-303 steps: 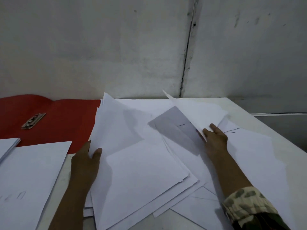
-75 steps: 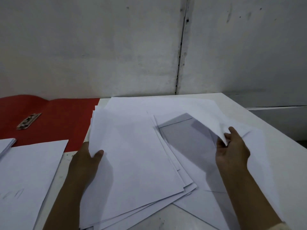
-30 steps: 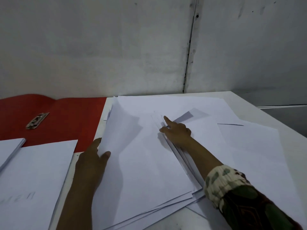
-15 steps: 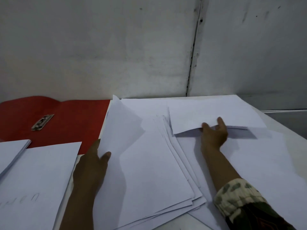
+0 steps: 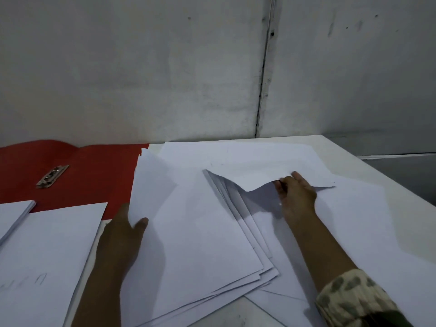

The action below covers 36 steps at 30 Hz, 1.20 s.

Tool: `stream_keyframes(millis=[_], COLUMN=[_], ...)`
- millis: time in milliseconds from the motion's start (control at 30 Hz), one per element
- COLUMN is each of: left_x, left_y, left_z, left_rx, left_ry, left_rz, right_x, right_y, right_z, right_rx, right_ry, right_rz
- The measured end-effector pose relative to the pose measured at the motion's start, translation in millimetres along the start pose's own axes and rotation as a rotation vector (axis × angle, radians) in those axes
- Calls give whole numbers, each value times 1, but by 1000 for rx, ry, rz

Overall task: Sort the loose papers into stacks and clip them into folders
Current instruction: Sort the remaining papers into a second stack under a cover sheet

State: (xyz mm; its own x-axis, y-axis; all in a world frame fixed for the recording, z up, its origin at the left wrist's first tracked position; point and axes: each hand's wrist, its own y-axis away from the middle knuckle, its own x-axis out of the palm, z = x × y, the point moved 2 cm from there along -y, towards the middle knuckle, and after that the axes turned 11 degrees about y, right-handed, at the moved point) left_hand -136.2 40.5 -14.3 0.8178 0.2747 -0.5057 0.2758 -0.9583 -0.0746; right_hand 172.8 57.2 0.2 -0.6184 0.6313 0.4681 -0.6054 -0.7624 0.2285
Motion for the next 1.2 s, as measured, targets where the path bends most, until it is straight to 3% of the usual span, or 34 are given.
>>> stream_keyframes(millis=[267,433,600,933,1200], left_x=[2,0,1,2,-2], left_y=[-1,-6,-11,-15,-11], left_z=[4,6,11,18,11], left_rx=[-26,-124,-111,-47,-25], left_ry=[123,262,204,191,192], left_rz=[-25,-29,19,-2,55], right_x=[27,39,62,83,64], right_y=[9,13,18,14,23], right_z=[-11,-16,-34,-37,-38], right_rx=[127,84,-61,-148,-355], right_ry=[417,907,1234,1271,1593], right_rz=[376,582,769,829,843])
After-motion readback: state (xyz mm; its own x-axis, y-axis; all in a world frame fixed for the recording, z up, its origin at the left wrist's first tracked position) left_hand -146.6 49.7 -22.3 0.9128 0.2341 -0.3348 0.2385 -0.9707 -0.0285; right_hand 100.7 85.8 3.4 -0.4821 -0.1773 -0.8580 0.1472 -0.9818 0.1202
